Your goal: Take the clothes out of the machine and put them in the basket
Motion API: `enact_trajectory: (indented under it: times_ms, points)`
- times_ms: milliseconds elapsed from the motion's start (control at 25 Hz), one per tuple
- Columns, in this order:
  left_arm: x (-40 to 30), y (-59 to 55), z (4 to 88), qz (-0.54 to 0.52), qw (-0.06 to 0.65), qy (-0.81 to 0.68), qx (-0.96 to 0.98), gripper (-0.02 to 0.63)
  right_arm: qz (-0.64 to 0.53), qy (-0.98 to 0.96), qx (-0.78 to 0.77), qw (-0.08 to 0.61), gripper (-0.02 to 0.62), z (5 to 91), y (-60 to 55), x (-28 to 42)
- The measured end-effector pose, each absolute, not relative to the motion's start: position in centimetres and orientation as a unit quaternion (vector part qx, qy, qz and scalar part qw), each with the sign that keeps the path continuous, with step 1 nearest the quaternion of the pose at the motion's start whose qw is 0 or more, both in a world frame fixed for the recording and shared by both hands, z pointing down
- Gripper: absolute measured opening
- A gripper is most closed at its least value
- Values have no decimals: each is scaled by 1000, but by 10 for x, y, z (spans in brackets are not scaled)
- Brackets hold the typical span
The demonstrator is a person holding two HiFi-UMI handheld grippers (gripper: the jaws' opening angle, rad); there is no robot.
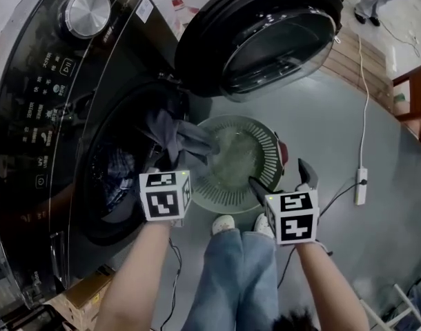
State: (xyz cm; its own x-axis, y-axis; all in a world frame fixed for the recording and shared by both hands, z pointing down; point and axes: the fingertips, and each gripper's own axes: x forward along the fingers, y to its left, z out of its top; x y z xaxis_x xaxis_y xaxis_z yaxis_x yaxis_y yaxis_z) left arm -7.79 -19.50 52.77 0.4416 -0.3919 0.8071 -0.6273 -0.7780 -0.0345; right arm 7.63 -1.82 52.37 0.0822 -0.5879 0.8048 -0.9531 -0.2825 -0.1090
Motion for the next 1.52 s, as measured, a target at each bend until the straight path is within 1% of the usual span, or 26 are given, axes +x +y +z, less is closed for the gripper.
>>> enact_trajectory:
  times_ms: [160, 760, 960, 1120, 1240, 1320, 1360, 1440, 1520]
  points:
    - [-64, -165, 519, 416, 177, -277, 848, 69, 398, -545, 702, 228, 534, 518, -8, 82]
    - [-12, -65, 498, 400, 243, -112, 877, 67, 417, -497, 733, 205, 534, 509, 21, 115]
    - [6, -52, 485, 366, 273, -41, 889, 69, 421, -484, 742, 197, 534, 511, 22, 126]
    - [15, -41, 482, 368, 249, 2, 896, 69, 426, -479, 744, 192, 532, 513, 23, 127]
    - [12, -46, 497, 395, 223, -30, 891, 69, 427, -482, 739, 197, 532, 515, 22, 124]
    - [6, -52, 512, 425, 204, -66, 879, 91, 426, -486, 736, 201, 532, 517, 20, 121]
    - [5, -53, 519, 435, 204, -78, 873, 147, 427, -488, 734, 202, 532, 517, 20, 120]
    - [3, -53, 526, 440, 220, -100, 865, 319, 427, -491, 731, 204, 533, 519, 19, 118]
    - [2, -56, 531, 438, 232, -122, 860, 397, 428, -492, 730, 205, 532, 521, 18, 116]
